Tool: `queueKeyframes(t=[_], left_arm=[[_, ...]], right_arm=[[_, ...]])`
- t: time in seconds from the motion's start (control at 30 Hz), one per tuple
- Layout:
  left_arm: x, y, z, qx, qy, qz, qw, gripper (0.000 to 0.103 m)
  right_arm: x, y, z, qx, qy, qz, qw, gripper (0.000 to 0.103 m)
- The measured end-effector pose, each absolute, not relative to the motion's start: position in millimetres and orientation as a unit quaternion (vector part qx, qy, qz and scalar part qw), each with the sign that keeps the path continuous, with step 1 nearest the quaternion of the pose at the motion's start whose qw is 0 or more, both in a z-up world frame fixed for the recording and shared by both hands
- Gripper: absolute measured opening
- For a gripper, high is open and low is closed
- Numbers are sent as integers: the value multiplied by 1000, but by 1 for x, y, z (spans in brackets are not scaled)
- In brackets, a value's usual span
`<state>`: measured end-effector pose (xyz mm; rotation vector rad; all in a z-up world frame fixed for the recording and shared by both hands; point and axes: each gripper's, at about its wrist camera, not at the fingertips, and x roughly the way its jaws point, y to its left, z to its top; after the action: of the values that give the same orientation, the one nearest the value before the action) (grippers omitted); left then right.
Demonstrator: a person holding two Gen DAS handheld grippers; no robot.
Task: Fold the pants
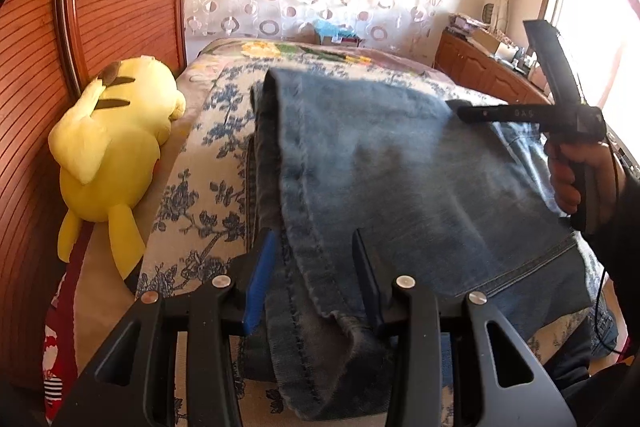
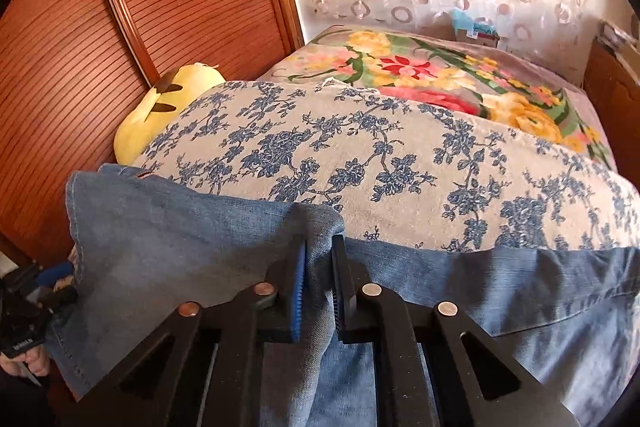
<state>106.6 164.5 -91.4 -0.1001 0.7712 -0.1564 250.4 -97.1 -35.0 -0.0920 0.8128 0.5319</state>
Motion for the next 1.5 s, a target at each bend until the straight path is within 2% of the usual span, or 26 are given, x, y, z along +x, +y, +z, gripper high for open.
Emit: queueKeyframes(t=[0.03, 0.23, 0.53, 0.9, 1.27, 1.4, 1.5], left_arm=[[106, 163, -88, -48, 371, -79, 924, 41], [106, 153, -73, -42, 355, -89, 930, 41], [103, 128, -70, -33, 350, -114, 929, 41], [104, 120, -100, -27, 386, -111, 915, 41], [104, 116, -107, -26, 385, -95, 918, 49], [103, 116, -107, -28, 382, -92, 919, 49], [101, 116, -105, -27, 384, -92, 918, 50]], right_arm=[[245, -98, -32, -45, 386, 259, 884, 16], [198, -111, -26, -54, 366, 297, 880, 20], [130, -131, -41, -74, 363, 321, 872, 20], [99, -140, -63, -80, 376, 302, 872, 20], [92, -139, -72, -66, 365, 300, 879, 21], [94, -143, -72, -58, 365, 301, 879, 28], [89, -155, -67, -49, 360, 290, 886, 38]])
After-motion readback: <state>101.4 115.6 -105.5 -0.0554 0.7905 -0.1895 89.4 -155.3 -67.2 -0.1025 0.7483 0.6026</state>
